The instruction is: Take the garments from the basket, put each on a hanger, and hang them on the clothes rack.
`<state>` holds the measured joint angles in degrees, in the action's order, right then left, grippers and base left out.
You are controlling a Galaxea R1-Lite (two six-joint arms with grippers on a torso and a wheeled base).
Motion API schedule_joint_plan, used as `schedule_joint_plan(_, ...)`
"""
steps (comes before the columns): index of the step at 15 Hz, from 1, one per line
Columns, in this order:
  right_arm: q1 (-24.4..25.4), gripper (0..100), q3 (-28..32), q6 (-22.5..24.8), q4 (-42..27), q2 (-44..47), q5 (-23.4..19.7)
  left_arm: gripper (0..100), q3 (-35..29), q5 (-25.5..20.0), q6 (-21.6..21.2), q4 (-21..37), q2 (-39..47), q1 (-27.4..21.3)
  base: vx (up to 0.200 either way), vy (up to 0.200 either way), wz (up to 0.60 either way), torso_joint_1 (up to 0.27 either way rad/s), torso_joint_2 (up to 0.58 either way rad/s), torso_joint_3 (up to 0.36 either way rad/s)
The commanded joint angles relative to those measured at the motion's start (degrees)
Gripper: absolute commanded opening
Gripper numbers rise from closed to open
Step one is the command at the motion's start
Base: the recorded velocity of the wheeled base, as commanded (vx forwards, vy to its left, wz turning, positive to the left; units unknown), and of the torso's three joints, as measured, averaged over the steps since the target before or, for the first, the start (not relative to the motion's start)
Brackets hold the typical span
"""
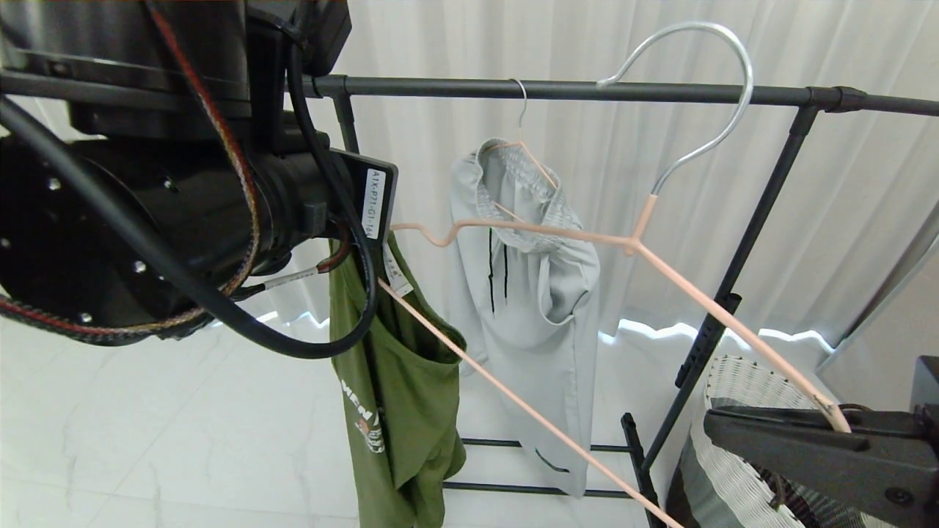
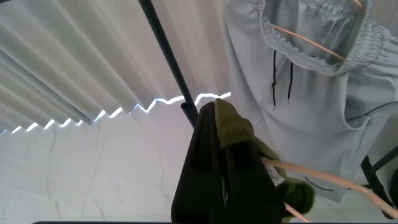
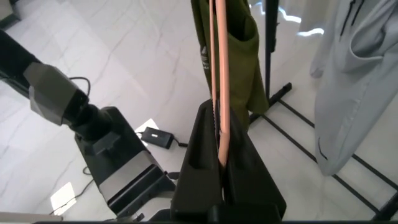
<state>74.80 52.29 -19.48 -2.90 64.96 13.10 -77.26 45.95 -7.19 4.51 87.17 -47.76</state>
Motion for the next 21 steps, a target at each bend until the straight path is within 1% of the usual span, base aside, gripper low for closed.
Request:
schedule_joint_plan(1, 0.08, 0, 0.01, 0.06, 0.09, -0.01, -0.45, 0, -0.17, 0.02, -0.01, -0.03, 0.10, -0.23, 0.000, 0.000, 0.00, 0.000, 0.00, 0.000)
schedule_joint_plan(6, -0.71, 0, 0.01, 0.23, 0.53, 0.34, -0.45, 0, 0.27, -0.07, 0.16, -0.03, 0.01, -2.33, 0.000, 0.000, 0.00, 0.000, 0.00, 0.000)
schedule_joint_plan(8, -2.20, 0, -0.08, 0.76, 3.08, 1.13, -0.45, 0, 0.36, -0.07, 0.16, -0.03, 0.01, -2.77, 0.000, 0.000, 0.00, 0.000, 0.00, 0.000)
schedule_joint_plan(10, -2.56, 0, -0.25, 1.46, 4.48, 1.66, -0.62, 0, 0.27, -0.16, 0.16, -0.03, 0.01, -3.57, 0.000, 0.000, 0.00, 0.000, 0.00, 0.000)
schedule_joint_plan(12, -2.56, 0, -1.05, 1.64, 4.57, 1.75, -2.38, 0, 0.27, -0.24, 0.07, -0.03, -0.16, -4.62, 0.000, 0.000, 0.00, 0.000, 0.00, 0.000)
schedule_joint_plan(14, -2.73, 0, -1.66, 2.52, 4.92, 1.92, -2.65, 0, 0.27, -0.33, 0.07, -0.03, -0.25, -6.03, 0.000, 0.000, 0.00, 0.000, 0.00, 0.000)
schedule_joint_plan(16, -3.79, 0, -2.63, 3.40, 6.86, 2.36, -2.73, 0, 0.18, -0.42, 0.16, -0.03, -0.34, -7.61, 0.000, 0.000, 0.00, 0.000, 0.00, 0.000)
schedule_joint_plan(19, -5.54, 0, -4.39, 6.82, 9.05, 2.80, -2.91, 0, 0.18, -0.42, 0.25, -0.03, -0.51, -9.10, 0.000, 0.000, 0.00, 0.000, 0.00, 0.000)
schedule_joint_plan(21, -5.63, 0, -4.65, 7.26, 10.11, 4.12, -2.91, 0, -0.17, -0.42, 1.39, -0.03, -0.69, -10.33, 0.000, 0.000, 0.00, 0.000, 0.00, 0.000)
